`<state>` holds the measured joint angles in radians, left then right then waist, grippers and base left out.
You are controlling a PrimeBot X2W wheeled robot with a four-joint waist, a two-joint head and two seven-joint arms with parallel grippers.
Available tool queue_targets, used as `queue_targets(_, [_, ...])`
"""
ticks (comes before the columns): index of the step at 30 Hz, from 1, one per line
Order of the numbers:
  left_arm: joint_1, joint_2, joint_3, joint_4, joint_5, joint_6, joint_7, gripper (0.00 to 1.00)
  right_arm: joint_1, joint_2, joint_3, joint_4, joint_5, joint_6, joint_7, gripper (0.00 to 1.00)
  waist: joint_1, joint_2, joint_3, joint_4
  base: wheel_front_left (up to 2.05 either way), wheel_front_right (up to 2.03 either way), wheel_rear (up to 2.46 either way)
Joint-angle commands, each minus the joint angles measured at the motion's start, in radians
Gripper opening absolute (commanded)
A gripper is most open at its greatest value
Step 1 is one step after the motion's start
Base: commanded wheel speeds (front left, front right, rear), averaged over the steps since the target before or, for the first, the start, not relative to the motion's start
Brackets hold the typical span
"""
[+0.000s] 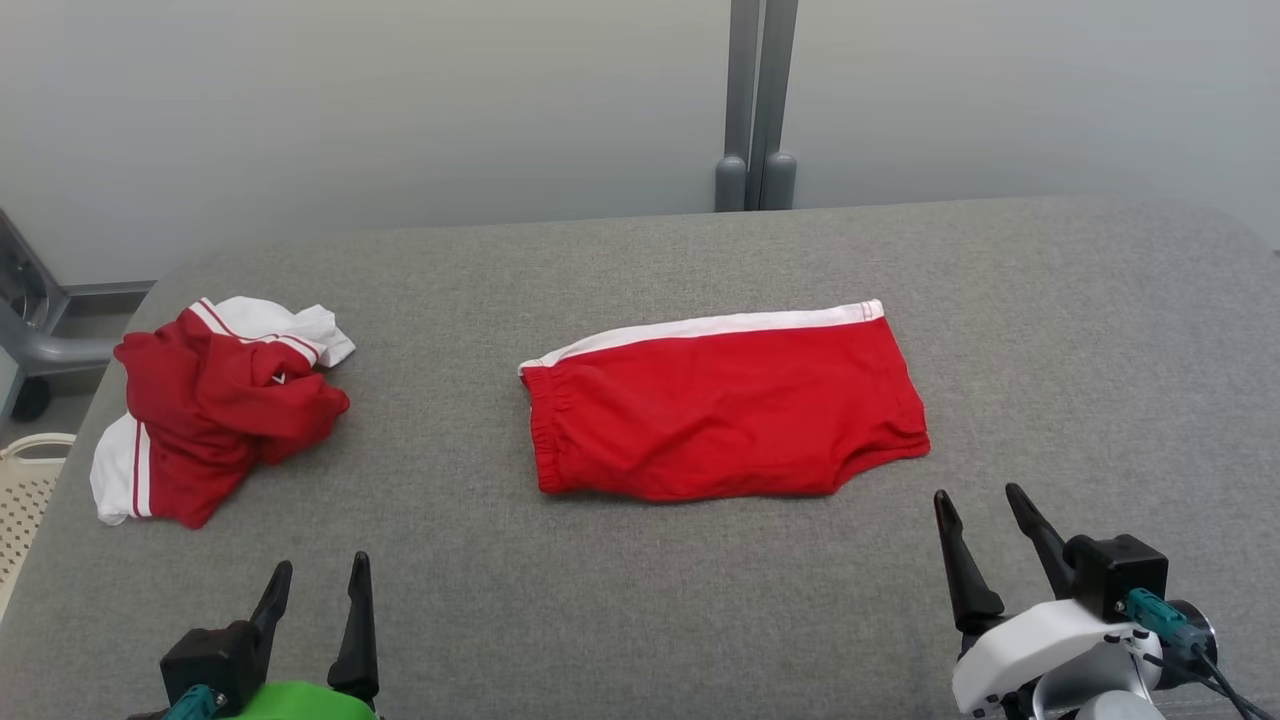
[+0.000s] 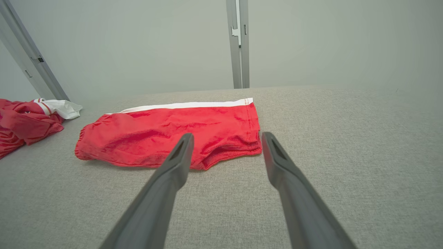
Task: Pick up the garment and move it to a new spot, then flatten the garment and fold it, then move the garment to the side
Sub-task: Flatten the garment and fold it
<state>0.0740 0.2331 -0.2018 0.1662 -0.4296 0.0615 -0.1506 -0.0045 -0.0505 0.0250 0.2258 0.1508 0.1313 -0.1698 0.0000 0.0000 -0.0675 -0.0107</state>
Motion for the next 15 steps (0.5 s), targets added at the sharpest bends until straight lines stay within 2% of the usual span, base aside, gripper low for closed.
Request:
queue_targets(1, [0.011, 0.007, -0.002, -0.004, -0.001, 0.006, 0.004, 1.00, 0.012, 0.000, 0.002, -0.005, 0.008, -0.001, 0.005, 1.00, 0.0000, 0.0000, 0.002, 0.002, 0.00, 0.00, 0.00])
queue_targets(5, [0.008, 0.006, -0.005, -0.011, -0.004, 0.010, 0.004, 1.00, -0.013, 0.000, -0.009, 0.013, 0.009, -0.001, 0.083, 1.00, 0.0000, 0.0000, 0.010, 0.005, 0.00, 0.00, 0.00])
queue_targets(9, [-0.002, 0.008, -0.016, -0.025, 0.006, 0.008, 0.001, 1.00, -0.072, -0.007, -0.020, 0.009, 0.019, -0.001, 0.234, 1.00, 0.0000, 0.0000, 0.029, 0.011, 0.00, 0.00, 0.00])
queue_targets(15, [-0.042, 0.010, -0.044, -0.048, 0.019, -0.011, 0.010, 1.00, -0.219, -0.093, -0.014, 0.018, 0.050, -0.001, 0.464, 1.00, 0.0000, 0.0000, 0.092, 0.046, 0.00, 0.00, 0.00])
